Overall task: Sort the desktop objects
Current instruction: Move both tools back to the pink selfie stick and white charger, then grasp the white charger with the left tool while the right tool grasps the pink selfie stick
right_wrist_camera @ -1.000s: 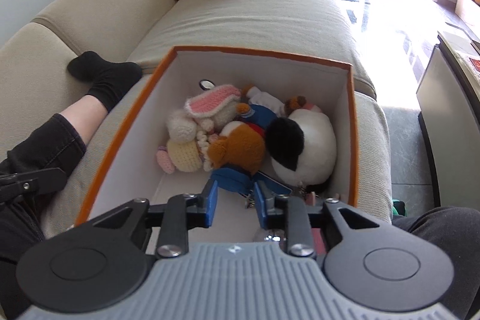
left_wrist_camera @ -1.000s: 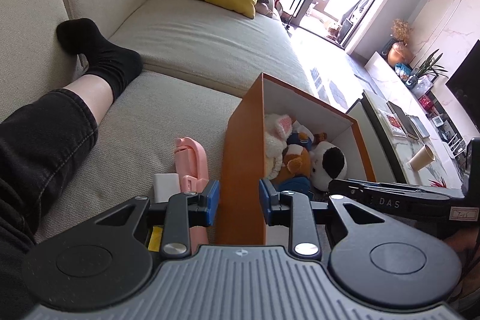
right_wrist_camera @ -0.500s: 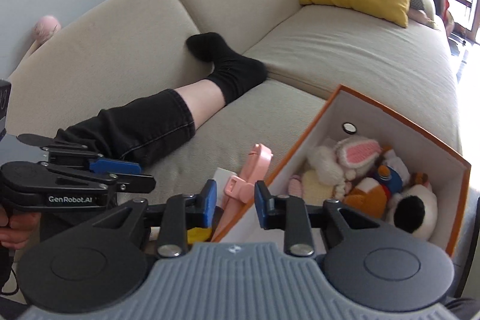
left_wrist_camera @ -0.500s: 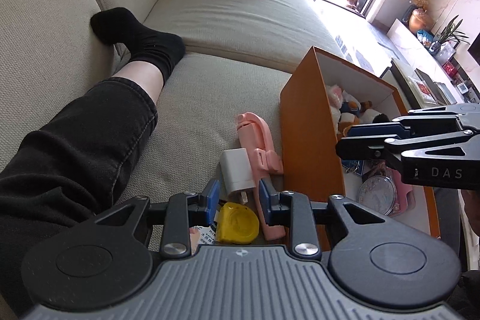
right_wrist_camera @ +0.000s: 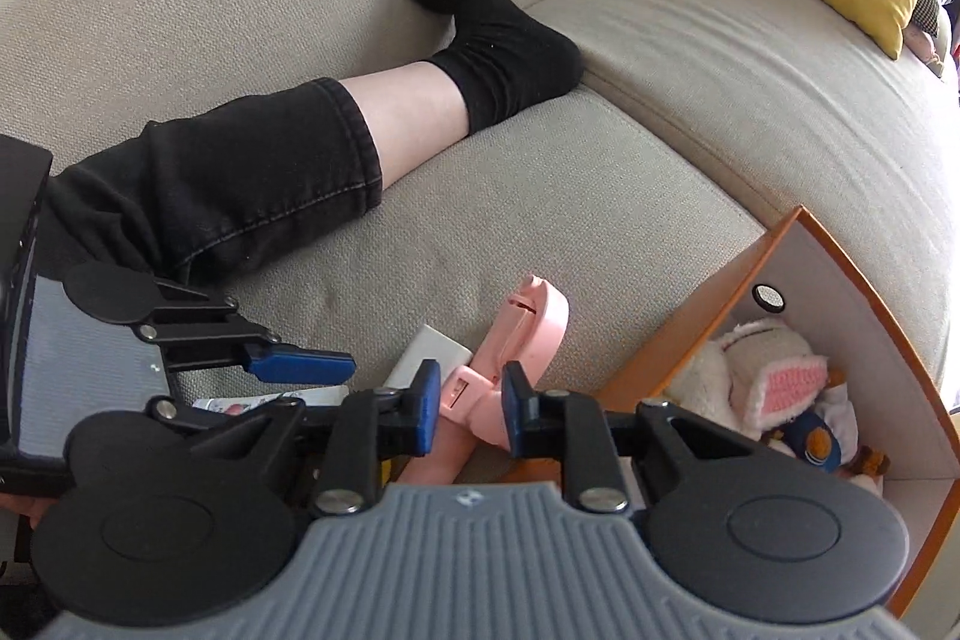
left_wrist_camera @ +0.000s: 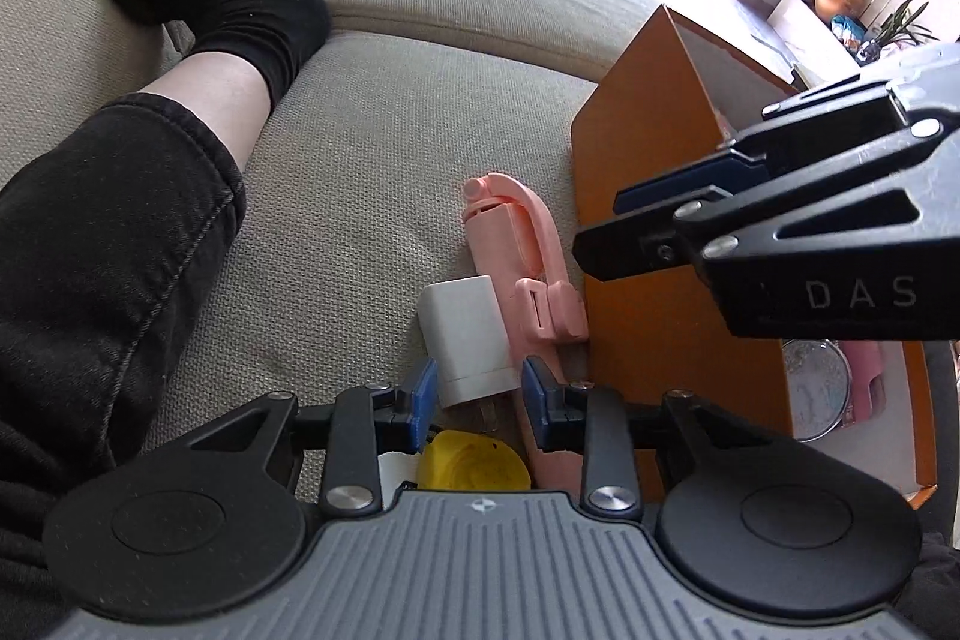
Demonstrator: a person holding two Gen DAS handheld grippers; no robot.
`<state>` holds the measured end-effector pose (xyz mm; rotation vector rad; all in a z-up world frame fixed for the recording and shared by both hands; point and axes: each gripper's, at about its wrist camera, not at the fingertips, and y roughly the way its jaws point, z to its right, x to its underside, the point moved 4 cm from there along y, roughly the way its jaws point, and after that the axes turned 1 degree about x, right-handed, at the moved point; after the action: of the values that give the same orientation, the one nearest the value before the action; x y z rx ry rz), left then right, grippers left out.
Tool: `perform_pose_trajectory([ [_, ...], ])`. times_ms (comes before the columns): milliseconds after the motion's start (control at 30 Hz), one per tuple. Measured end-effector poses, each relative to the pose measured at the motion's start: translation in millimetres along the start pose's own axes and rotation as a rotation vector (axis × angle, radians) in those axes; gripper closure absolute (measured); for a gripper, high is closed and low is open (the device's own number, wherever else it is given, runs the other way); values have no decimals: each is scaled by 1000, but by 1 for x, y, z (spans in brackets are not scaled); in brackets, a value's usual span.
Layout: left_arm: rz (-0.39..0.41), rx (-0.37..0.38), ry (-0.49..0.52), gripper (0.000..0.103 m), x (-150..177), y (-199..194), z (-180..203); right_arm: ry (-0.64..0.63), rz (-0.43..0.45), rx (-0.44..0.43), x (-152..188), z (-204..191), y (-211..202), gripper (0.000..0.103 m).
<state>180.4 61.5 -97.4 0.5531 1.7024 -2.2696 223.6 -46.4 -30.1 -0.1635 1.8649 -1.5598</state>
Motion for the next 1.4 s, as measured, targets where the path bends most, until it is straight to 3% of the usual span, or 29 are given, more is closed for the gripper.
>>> perform_pose_trajectory([
  [200,-43,3,28,65,-1,20,0,-15,-29,-4,-15,3,19,79],
  [333,-50,-1,23,59,-4,29,-2,-12,-47,-7,-18,7,28,79],
  [500,-41,11,-10,59,-8,29,-12,-6,-72,-6,-18,10,37,79],
  [833,-16,-123,-41,61,5,2,-40,18,-171,11,-20,-2,55,79],
  [1100,24,-107,-87,61,11,-5,-56,-36,-235,164,-19,-20,73,79],
  [1400,64,-70,-109,61,19,-9,-60,-260,-243,323,-9,-47,78,82],
])
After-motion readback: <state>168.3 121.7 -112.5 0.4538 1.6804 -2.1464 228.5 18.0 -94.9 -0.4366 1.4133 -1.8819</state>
